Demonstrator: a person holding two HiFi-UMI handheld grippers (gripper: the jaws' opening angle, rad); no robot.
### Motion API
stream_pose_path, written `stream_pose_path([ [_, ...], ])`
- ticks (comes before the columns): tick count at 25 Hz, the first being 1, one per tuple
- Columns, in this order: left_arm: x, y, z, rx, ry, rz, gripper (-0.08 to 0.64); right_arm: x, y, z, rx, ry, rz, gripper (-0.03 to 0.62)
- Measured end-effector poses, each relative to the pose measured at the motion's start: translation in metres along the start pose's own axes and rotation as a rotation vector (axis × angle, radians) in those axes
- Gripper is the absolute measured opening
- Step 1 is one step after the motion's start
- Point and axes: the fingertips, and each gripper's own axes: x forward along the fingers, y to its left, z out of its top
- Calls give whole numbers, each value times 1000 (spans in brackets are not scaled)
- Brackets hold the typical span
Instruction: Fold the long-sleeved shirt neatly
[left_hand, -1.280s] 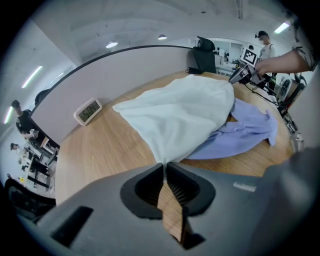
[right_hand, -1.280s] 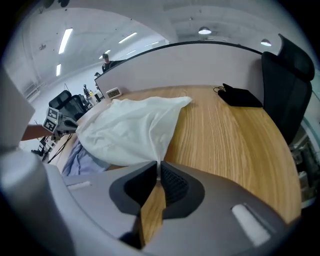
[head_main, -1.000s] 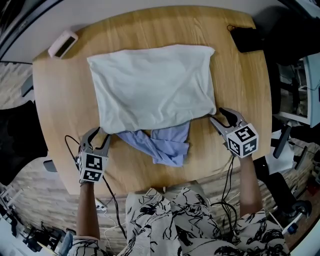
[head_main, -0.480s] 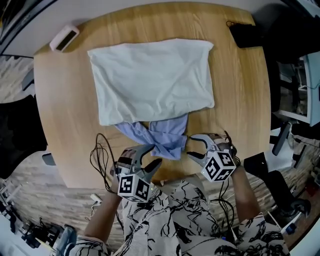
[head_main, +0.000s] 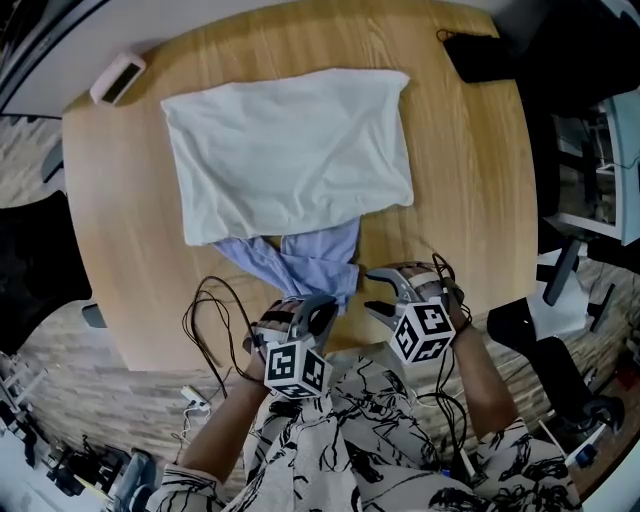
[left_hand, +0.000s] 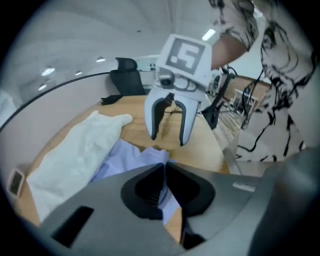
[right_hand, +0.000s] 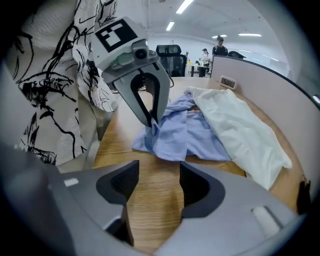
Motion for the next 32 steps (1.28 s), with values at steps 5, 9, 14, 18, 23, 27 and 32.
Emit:
stream_pose_path([
  [5, -45, 19, 4, -91, -169, 78, 21, 2, 1, 41, -52, -123, 8, 272],
  [9, -70, 32, 7, -170, -267, 99, 21, 9, -6, 81, -85, -215, -34, 287],
  [14, -107, 63, 13, -299, -356, 138, 21, 22, -7, 103, -160, -202, -52, 296],
  [18, -136, 88, 17, -375, -416, 150, 23, 26, -15, 124, -140, -249, -90, 362],
  [23, -161, 106, 6, -335, -396, 178, 23, 11, -36, 159, -150, -346, -214, 70],
  [27, -190, 114, -3, -269, -409, 183, 23, -22, -40, 190, -136, -416, -211, 21],
  [32, -227, 126, -8, -184, -470, 224, 23, -43, -32, 230, -105, -444, -136, 20],
])
